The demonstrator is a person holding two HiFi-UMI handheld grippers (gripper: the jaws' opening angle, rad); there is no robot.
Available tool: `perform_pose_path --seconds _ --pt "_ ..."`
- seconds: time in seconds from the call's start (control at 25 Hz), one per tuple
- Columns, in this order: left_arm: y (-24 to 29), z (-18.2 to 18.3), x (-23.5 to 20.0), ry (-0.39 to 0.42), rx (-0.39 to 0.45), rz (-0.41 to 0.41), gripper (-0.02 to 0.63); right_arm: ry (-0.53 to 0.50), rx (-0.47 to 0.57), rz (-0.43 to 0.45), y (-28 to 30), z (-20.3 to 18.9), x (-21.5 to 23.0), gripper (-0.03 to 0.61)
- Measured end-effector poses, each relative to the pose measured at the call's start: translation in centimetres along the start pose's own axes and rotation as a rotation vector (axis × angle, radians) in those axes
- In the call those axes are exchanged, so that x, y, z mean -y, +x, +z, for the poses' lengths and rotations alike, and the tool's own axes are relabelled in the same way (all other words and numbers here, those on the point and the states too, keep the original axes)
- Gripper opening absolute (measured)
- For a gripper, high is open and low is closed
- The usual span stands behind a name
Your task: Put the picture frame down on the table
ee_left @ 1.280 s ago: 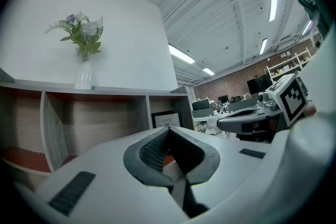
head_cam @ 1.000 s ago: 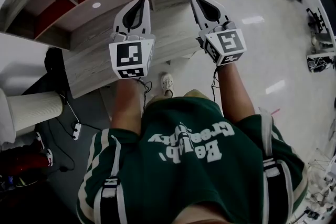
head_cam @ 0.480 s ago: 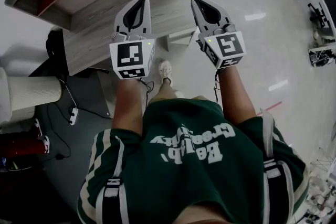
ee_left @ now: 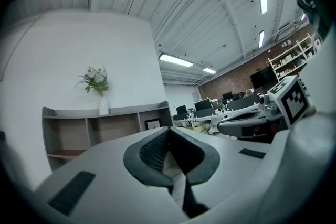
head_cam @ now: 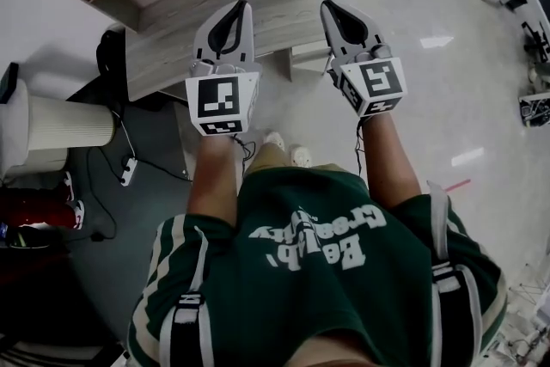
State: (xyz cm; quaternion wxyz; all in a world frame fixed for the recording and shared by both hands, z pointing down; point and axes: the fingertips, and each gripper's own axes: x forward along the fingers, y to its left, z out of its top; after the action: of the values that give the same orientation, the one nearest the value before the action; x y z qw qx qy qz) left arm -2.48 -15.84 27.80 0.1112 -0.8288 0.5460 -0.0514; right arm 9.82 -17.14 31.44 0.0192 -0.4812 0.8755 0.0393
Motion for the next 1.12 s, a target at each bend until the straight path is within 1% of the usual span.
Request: perform_pose_path --seconds 0.08,0.28,0.8,1.12 --pt "-0.6 0.4 0.1 0.003 0.016 0.003 0.020 0.000 0.003 0.002 -0.4 0.2 -0.2 0.035" --pt "-0.9 0.6 0.3 0.003 0.018 0.000 0.020 -0.015 0.001 0.004 -0.7 0.3 -0.6 0.034" --pt "-0.8 0.3 0.4 -0.044 0.020 -0.026 0.020 -0.051 -0.003 0.007 -0.7 0.8 -1.4 0.034" --pt "-0.9 0.0 0.0 -0.039 0.036 -0.011 0.020 -0.054 -0.012 0.001 -0.6 0.2 -1.6 0.034"
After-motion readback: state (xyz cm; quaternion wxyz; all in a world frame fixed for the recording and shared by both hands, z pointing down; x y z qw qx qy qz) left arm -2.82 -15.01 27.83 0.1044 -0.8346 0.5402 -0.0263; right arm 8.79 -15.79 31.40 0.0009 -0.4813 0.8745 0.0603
